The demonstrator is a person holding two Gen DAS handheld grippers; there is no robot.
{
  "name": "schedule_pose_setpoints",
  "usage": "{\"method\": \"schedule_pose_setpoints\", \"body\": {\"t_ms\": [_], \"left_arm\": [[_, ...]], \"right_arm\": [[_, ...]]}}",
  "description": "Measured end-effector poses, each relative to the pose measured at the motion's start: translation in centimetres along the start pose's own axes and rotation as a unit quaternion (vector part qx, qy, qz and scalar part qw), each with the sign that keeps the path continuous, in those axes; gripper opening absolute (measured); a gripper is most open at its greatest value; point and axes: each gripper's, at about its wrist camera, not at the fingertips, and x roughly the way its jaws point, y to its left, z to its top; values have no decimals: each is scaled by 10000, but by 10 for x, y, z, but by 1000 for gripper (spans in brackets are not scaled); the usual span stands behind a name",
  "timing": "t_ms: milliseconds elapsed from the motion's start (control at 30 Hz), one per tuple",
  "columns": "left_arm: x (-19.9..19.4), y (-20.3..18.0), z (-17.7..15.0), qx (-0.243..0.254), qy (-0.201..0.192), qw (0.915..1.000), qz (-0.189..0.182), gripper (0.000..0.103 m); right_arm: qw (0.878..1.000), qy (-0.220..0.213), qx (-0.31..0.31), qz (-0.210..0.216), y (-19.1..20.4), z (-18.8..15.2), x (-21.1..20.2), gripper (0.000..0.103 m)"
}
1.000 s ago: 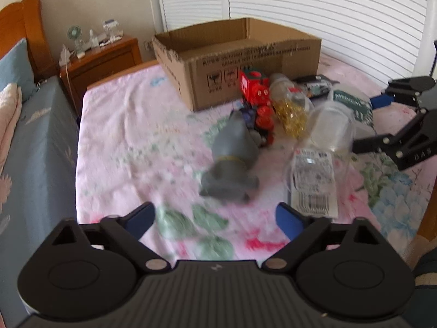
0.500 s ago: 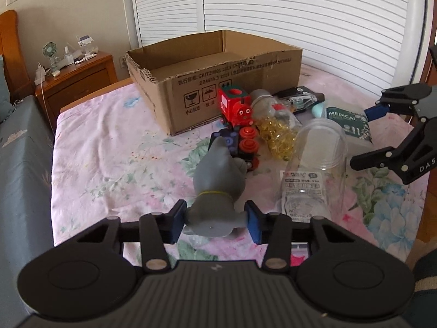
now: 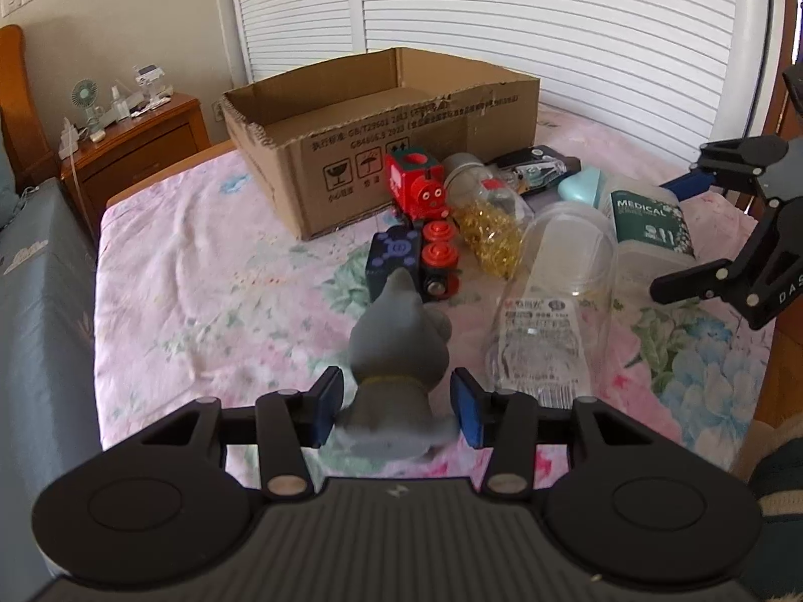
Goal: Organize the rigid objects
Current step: 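Grasp the grey toy dog with the left tool while the right tool grasps the white MEDICAL tub, then carry the grey toy dog into the box and open the left tool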
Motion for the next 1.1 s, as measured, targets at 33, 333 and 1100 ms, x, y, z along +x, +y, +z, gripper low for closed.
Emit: {"method": "schedule_pose_setpoints", "body": {"t_ms": [33,333,1100], "left_arm": [[2,0,1,19,5,10000,-7,47],[12,0,3,123,66,9999,-58,47],[-7,7,11,-16,163,9998,73,41]], "right_arm": [[10000,22,-8,-15,1,2,2,98],[9995,236,-157,-150,8,8,15,98],[9993,206,-280,-117,3,19,2,86]]}}
